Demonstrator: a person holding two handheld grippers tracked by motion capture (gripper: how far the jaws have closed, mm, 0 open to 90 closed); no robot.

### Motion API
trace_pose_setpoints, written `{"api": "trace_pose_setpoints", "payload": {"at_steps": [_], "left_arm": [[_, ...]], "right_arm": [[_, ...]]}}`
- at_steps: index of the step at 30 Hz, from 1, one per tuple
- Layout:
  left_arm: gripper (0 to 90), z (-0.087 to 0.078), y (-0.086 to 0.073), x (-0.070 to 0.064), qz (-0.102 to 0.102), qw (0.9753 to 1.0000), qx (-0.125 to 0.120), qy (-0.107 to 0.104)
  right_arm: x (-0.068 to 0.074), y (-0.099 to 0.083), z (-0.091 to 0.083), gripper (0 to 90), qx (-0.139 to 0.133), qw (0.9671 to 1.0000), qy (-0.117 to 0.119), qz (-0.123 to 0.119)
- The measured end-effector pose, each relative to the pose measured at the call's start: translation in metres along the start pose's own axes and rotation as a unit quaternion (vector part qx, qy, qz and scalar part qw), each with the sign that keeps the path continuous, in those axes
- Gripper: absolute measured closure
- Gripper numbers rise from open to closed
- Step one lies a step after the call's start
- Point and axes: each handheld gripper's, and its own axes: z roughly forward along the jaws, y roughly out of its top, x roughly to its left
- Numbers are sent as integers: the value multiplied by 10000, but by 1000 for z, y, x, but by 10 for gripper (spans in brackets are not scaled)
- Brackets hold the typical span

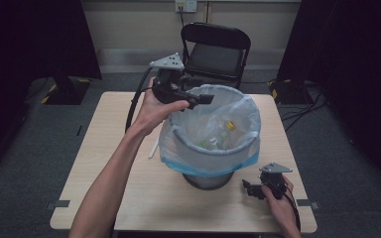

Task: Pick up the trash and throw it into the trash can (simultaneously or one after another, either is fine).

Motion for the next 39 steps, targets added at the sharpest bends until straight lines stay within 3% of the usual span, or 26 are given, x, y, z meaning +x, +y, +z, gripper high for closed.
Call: {"api": "trace_pose_setpoints", "payload": {"at_steps": [15, 24, 26, 39], "left_arm": [[226, -22, -15, 7, -10, 9999, -44, 142], [226, -48, -29, 20, -195, 9991, -181, 326], [307, -53, -32, 23, -282, 9989, -188, 331], [246, -85, -53, 36, -428, 9966, -272, 649]], "right_arm": [[0, 0, 0, 109, 3, 10000, 3, 0], [0, 0, 0, 109, 3, 10000, 4, -2], [0, 0, 0, 109, 3, 10000, 4, -1], [0, 0, 0, 109, 3, 10000, 4, -2]]}}
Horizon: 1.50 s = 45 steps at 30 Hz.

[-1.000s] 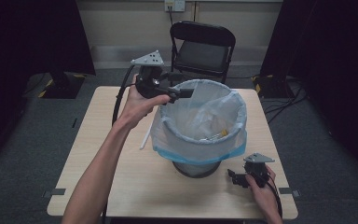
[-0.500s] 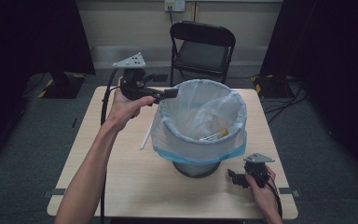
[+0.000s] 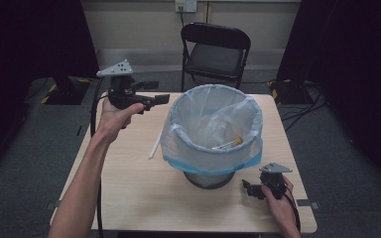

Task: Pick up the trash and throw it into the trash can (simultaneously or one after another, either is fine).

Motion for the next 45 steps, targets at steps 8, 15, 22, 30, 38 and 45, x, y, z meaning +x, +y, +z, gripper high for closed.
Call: {"api": "trace_pose_setpoints", "payload": {"at_steps": [8, 15, 22, 30, 38, 45], "left_arm": [[244, -11, -16, 12, -77, 9998, 22, 203], [276, -24, -41, 24, -293, 9988, 157, 363], [268, -36, -60, 30, -406, 9974, 265, 529], [298, -39, -93, 42, -658, 9942, 513, 684], [310, -31, -120, 45, -805, 9910, 784, 731], [340, -16, -141, 45, -847, 9862, 1135, 854]], "right_arm": [[0, 0, 0, 109, 1, 10000, -2, 3], [0, 0, 0, 109, 0, 10000, 0, 1], [0, 0, 0, 109, 0, 10000, -1, 3], [0, 0, 0, 109, -1, 10000, 1, 2], [0, 0, 0, 109, -1, 10000, 2, 1], [0, 0, 0, 109, 0, 10000, 1, 1]]}}
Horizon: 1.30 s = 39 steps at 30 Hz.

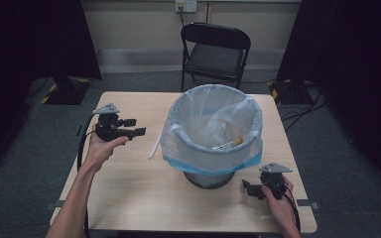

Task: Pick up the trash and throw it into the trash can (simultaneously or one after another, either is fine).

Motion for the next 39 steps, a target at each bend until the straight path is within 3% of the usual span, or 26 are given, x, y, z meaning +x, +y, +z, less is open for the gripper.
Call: {"api": "trace_pose_setpoints", "payload": {"at_steps": [3, 13, 14, 16, 18, 21, 23, 25, 29, 32, 39], "left_arm": [[344, 8, -5, 2, 1, 9997, 246, 30], [407, 33, -31, 4, -78, 9978, 649, 102], [423, 43, -38, 4, -92, 9961, 871, 105], [423, 47, -41, 3, -17, 9947, 1014, 142], [463, 54, -47, 0, 49, 9950, 964, 243], [473, 66, -54, -2, -3, 9934, 1130, 173], [499, 73, -57, -2, 40, 9914, 1284, 245], [526, 78, -59, 0, 10, 9917, 1270, 222], [564, 88, -60, 0, 95, 9901, 1331, 445], [581, 95, -62, 0, 68, 9897, 1368, 415], [652, 99, -62, -5, 415, 9857, 1423, 796]], "right_arm": [[0, 0, 0, 109, -1, 10000, 0, 1], [0, 0, 0, 109, 0, 10000, 0, -1], [0, 0, 0, 109, 0, 10000, -2, 2], [0, 0, 0, 109, 0, 10000, -1, -1], [0, 0, 0, 109, 0, 10000, 0, 0], [0, 0, 0, 109, -1, 10000, 0, -1], [0, 0, 0, 109, -1, 10000, 0, 0], [0, 0, 0, 109, -1, 10000, 0, 1], [0, 0, 0, 109, -1, 10000, 0, 0], [0, 0, 0, 109, -1, 10000, 0, 0], [0, 0, 0, 109, 0, 10000, 0, 0]]}}
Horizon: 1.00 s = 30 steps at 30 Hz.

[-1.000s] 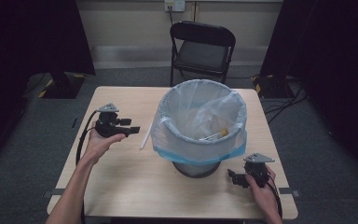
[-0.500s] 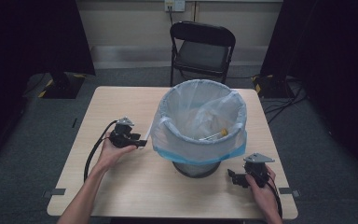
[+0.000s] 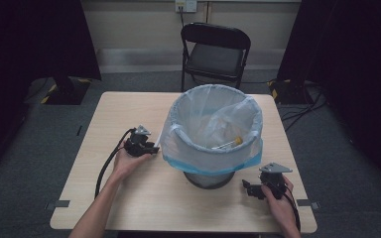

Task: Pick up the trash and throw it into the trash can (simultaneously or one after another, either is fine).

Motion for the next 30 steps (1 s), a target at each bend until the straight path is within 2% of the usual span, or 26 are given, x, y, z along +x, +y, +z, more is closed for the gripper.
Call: {"api": "trace_pose_setpoints", "payload": {"at_steps": [1, 2, 3, 4, 5, 6, 7, 9, 17, 21, 23, 24, 25, 28, 29, 30], "left_arm": [[679, 0, 1, 0, 51, 10000, 22, 35], [684, 0, 0, 0, 19, 10000, 0, 63], [729, 0, 0, 2, 51, 10000, -22, 23], [729, -1, 0, 3, -43, 10000, 12, 5], [782, 0, -1, 7, -157, 9998, -76, 6], [788, 0, -1, 7, -157, 9998, -76, 6], [788, -1, -2, 9, -247, 9997, -71, -22], [790, -1, -2, 9, -183, 9998, -33, 110], [798, -1, -2, 10, -230, 9997, -61, 42], [800, -2, -2, 13, -359, 9993, -69, -75], [802, -2, -3, 14, -378, 9993, -73, -39], [802, -3, -4, 16, -426, 9990, -83, -96], [801, -5, -7, 20, -572, 9981, -114, -210], [801, -5, -9, 23, -647, 9973, -195, -286], [802, -6, -8, 24, -622, 9976, -148, -247], [802, -7, -8, 24, -674, 9972, -210, -256]], "right_arm": [[0, 0, 0, 109, 0, 10000, 0, 0], [0, 0, 0, 109, 0, 10000, 0, 0], [0, 0, 0, 109, -1, 10000, -1, 0], [0, 0, 0, 109, -1, 10000, -1, 0], [0, 0, 0, 109, -1, 10000, -1, -1], [0, 0, 0, 109, -1, 10000, -1, -1], [0, 0, 0, 109, -1, 10000, -1, 0], [0, 0, 0, 109, -1, 10000, 0, 0], [0, 0, 0, 109, -1, 10000, -1, 1], [0, 0, 0, 109, 0, 10000, 1, 1], [0, 0, 0, 109, 1, 10000, 0, 1], [0, 0, 0, 109, 0, 10000, 0, 1], [0, 0, 0, 109, 0, 10000, 0, 1], [0, 0, 0, 109, 0, 10000, 0, 1], [0, 0, 0, 109, 1, 10000, 1, 1], [0, 0, 0, 109, 0, 10000, 1, 1]]}}
